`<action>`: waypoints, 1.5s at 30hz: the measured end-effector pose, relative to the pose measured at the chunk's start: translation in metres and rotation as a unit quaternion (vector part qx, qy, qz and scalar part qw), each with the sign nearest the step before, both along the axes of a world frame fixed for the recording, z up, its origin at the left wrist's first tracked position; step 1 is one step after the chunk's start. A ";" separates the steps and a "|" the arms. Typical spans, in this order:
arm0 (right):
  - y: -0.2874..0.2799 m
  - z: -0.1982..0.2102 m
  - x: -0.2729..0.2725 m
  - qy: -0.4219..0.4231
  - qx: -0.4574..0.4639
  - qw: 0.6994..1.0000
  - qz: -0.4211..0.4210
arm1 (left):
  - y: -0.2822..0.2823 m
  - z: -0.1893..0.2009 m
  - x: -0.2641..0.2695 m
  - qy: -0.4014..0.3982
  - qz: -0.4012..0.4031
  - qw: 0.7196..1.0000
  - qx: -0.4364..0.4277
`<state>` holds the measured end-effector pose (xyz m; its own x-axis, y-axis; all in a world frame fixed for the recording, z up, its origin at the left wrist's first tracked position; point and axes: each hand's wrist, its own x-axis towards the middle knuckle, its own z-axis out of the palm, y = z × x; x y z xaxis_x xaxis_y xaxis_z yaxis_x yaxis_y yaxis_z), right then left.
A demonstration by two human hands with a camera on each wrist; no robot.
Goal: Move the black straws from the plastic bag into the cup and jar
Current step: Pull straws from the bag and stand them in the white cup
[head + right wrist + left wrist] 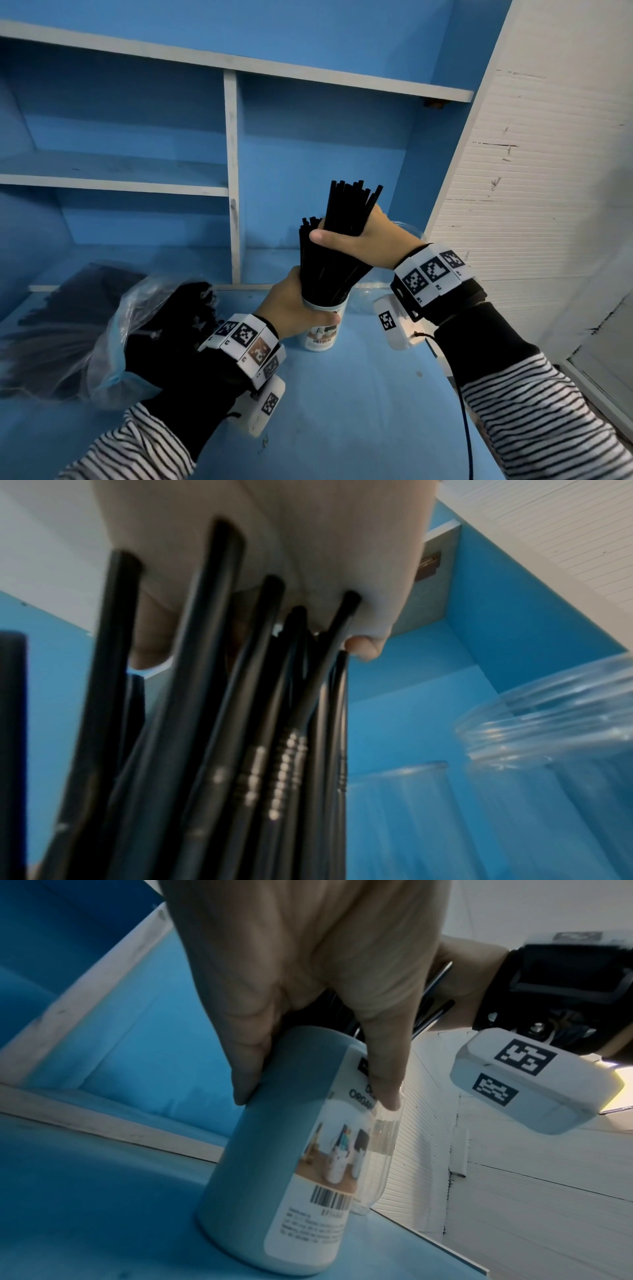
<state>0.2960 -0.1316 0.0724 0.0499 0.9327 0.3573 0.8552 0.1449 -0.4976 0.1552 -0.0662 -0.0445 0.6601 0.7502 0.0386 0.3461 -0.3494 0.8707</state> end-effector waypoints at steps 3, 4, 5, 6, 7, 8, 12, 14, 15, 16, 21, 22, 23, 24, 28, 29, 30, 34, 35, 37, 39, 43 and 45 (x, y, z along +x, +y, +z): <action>-0.002 0.005 0.003 0.069 -0.004 0.997 0.039 | 0.000 0.001 0.000 -0.003 -0.004 1.000 -0.010; -0.002 0.005 0.003 0.080 -0.007 0.996 0.030 | 0.000 0.001 0.000 -0.004 -0.004 1.000 -0.013; 0.000 0.003 0.005 0.076 -0.004 0.997 0.016 | 0.000 0.001 0.000 -0.005 -0.004 1.000 -0.016; 0.003 -0.001 0.006 0.048 0.005 0.999 -0.011 | 0.000 0.002 0.000 -0.005 -0.005 1.000 -0.019; 0.006 -0.005 0.007 0.007 0.011 0.999 -0.043 | 0.000 0.002 0.000 -0.004 -0.005 1.000 -0.020; 0.005 -0.007 0.005 -0.036 0.002 0.996 -0.078 | 0.000 0.002 0.000 -0.004 -0.005 1.000 -0.022; -0.006 -0.001 -0.003 -0.082 -0.034 0.988 -0.127 | 0.002 0.001 0.001 -0.002 -0.009 1.000 -0.025; -0.010 0.005 0.000 -0.022 -0.016 0.995 -0.093 | 0.002 0.000 0.001 -0.004 -0.008 1.000 -0.027; -0.012 0.007 0.001 0.031 -0.002 0.997 -0.064 | 0.002 0.000 0.001 -0.006 -0.006 1.000 -0.029; -0.015 0.008 0.001 0.082 0.013 0.996 -0.034 | 0.002 0.000 0.000 -0.006 -0.005 1.000 -0.031; -0.011 -0.001 -0.005 0.063 -0.003 0.998 -0.030 | 0.002 0.001 0.000 -0.010 -0.010 1.000 -0.025; -0.010 -0.003 -0.005 0.038 -0.015 0.999 -0.035 | 0.002 0.001 0.000 -0.010 -0.011 1.000 -0.024; -0.011 -0.004 -0.005 0.029 -0.011 0.999 -0.034 | 0.002 0.000 0.000 -0.012 -0.012 1.000 -0.023; -0.013 -0.002 -0.005 0.038 0.004 0.999 -0.027 | 0.002 0.000 0.000 -0.014 -0.012 1.000 -0.021; -0.028 0.005 -0.010 0.143 0.131 0.981 0.027 | 0.003 -0.003 0.000 -0.017 -0.013 0.999 -0.023; -0.029 0.005 -0.012 0.145 0.160 0.976 0.039 | 0.004 -0.004 0.000 -0.017 -0.014 0.999 -0.025; -0.028 0.004 -0.014 0.124 0.186 0.974 0.041 | 0.005 -0.005 0.001 -0.019 -0.014 0.999 -0.025; -0.016 -0.006 -0.018 -0.017 0.210 0.978 0.008 | 0.005 -0.005 0.000 -0.023 -0.012 1.000 -0.018; -0.015 -0.007 -0.019 -0.013 0.209 0.978 -0.003 | 0.004 -0.004 0.000 -0.022 -0.013 1.000 -0.017; -0.016 -0.003 -0.019 0.035 0.210 0.977 -0.008 | 0.003 -0.003 0.000 -0.025 -0.012 0.999 -0.023; -0.018 0.000 -0.020 0.068 0.214 0.974 0.012 | 0.001 -0.002 -0.001 -0.030 -0.009 0.999 -0.032; -0.015 0.000 -0.022 -0.006 0.183 0.983 0.004 | 0.001 -0.001 -0.001 -0.030 -0.007 0.999 -0.039; -0.015 0.001 -0.023 -0.004 0.124 0.992 -0.013 | 0.002 -0.002 -0.001 -0.033 -0.001 0.999 -0.041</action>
